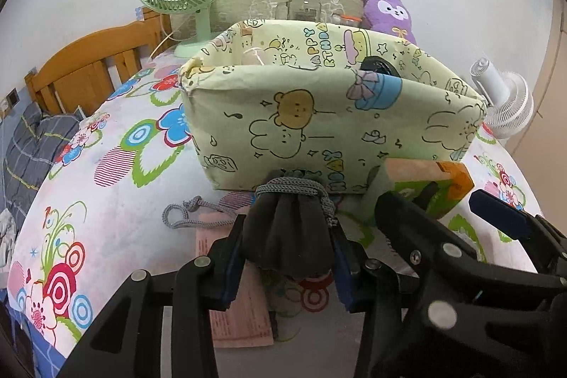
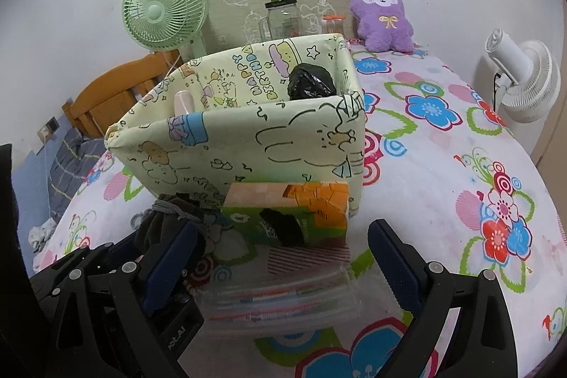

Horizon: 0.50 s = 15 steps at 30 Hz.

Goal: Organize soft objects
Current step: 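Grasp the grey drawstring pouch with the left tool while the right tool grasps the green tissue box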

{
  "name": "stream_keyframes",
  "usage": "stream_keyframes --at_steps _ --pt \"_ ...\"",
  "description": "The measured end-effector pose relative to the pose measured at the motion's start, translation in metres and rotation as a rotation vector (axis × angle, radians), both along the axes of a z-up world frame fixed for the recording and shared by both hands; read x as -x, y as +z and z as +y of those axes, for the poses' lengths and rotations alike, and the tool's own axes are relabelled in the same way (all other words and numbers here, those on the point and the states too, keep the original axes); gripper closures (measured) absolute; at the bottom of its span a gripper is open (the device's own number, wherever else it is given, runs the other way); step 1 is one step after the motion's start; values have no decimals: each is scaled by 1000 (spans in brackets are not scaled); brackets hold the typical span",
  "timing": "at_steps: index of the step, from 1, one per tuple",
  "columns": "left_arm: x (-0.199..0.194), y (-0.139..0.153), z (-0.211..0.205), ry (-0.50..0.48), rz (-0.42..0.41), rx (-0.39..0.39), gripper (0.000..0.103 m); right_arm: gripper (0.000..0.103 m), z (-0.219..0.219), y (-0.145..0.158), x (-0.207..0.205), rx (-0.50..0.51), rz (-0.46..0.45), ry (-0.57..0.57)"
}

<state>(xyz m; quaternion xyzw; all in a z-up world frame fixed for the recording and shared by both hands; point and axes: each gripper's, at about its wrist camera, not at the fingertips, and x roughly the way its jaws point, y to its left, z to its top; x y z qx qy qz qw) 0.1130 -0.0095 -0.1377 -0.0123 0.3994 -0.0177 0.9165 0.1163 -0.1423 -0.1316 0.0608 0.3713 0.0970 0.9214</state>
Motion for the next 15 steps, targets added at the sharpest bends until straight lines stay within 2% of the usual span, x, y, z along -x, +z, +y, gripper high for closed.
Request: stream_keyframes --at_steps 15 --pt "-10 -6 -2 -2 15 1 60 4 5 -9 -22 26 14 -31"
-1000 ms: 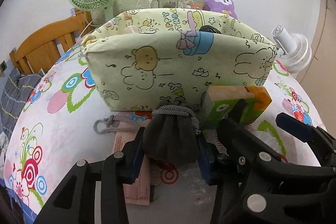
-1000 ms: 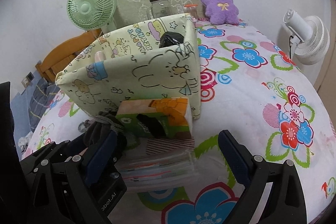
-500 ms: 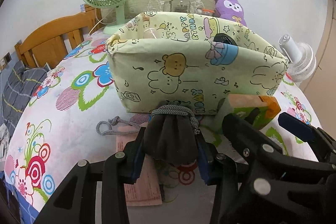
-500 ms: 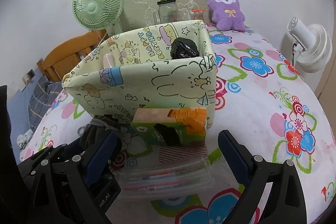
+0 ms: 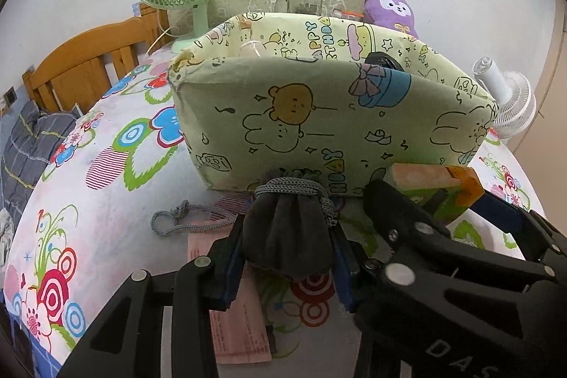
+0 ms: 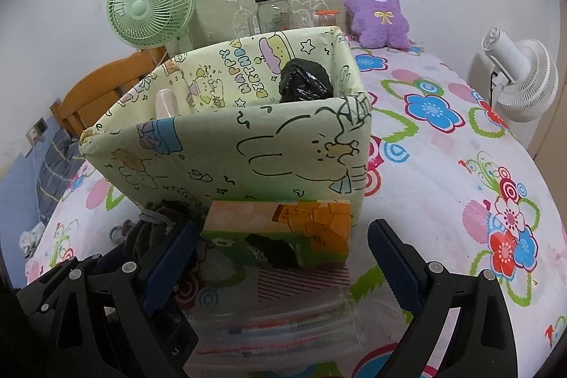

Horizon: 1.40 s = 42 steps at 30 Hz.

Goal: Organize soft objects
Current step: 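Lift the grey pouch with the left tool while the right tool carries the green tissue box over the box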

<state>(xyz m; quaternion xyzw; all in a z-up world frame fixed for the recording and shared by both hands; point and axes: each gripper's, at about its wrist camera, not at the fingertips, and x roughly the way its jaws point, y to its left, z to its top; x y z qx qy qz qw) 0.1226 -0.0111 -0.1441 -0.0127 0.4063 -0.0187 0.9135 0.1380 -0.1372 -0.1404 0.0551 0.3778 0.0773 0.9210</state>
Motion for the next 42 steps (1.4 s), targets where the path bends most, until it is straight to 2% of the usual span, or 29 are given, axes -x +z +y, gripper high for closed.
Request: stream_keyframes --at_steps 3,9,13,26,42 --pt "-1 0 -1 -1 1 -1 60 5 3 -1 -2 1 -1 5" --pt "-1 -1 -2 -6 0 -7 60 20 4 -2 -3 9 5 0" --pt "1 0 -2 -10 -2 -8 60 25 3 -1 -1 11 6 -1" --pt "14 14 -8 -29 -37 -6 60 25 -2 13 16 8 -27 -15" --pt "38 51 -17 -44 -124 -18 60 25 -7 50 46 0 -106 -27"
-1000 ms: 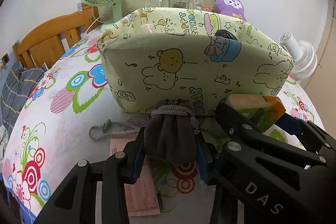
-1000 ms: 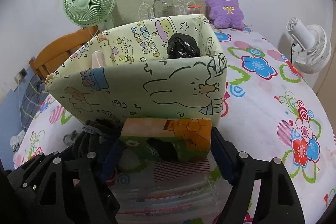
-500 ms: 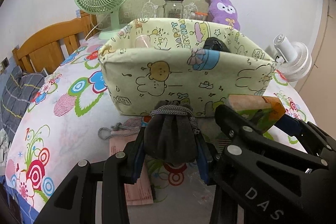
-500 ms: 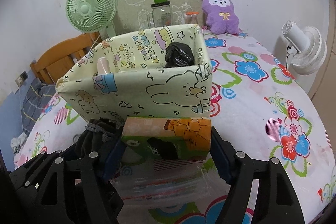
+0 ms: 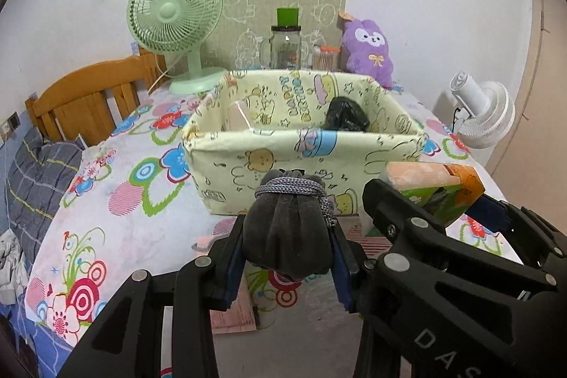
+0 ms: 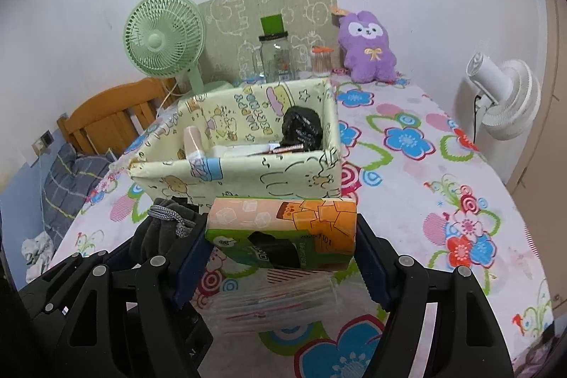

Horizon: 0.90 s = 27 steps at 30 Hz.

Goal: Organize soft objects
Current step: 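Lift the grey pouch with the left tool while the right tool carries the green tissue box over the box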

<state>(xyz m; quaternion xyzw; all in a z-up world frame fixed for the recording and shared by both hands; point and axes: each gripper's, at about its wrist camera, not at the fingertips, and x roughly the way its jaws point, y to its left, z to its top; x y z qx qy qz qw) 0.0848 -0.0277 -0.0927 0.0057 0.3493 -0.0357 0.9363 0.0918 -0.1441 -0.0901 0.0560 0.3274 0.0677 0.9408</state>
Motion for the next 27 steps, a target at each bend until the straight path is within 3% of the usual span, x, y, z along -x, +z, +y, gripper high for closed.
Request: stream_keyframes --at_steps 27 --pt "29 61 -11 -27 -117 -8 60 25 -3 64 35 32 -124 18"
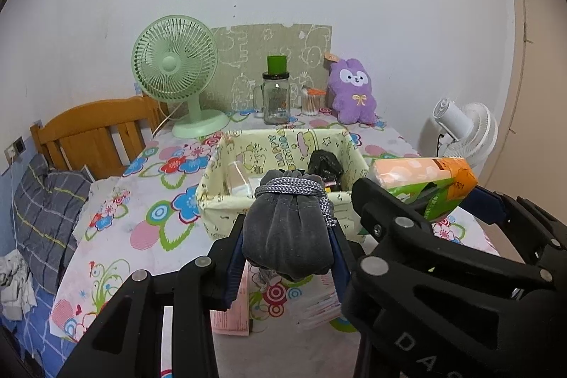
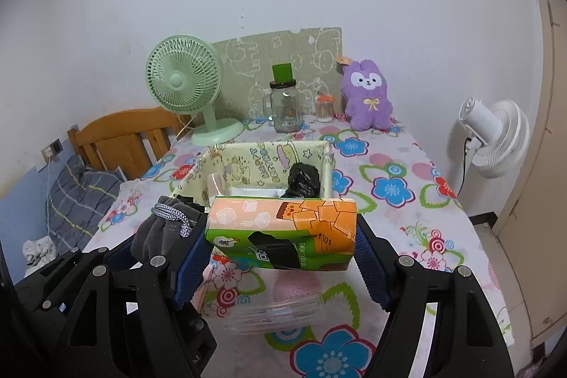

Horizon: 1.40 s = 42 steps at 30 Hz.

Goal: Organize soft objects
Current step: 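Lift the grey pouch with the left tool while the right tool carries the green tissue box over the box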

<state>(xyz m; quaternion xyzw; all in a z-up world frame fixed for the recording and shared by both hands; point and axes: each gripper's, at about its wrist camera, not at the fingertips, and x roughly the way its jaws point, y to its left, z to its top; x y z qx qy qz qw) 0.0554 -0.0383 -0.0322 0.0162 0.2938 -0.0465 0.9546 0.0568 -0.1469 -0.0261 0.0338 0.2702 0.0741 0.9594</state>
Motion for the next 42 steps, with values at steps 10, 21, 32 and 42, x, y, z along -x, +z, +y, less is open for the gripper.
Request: stream_keyframes --at_steps 10,21,32,42 --pt "-11 17 -3 -22 -27 -6 60 25 -2 18 -8 12 -18 -22" --pt "-29 24 0 -25 -42 -14 60 25 1 26 -26 24 -31 -18" --pt "-61 18 3 -27 -27 -7 60 25 6 22 -59 39 -15 2" --pt "-90 13 5 -38 -7 6 60 25 9 15 -91 31 4 9"
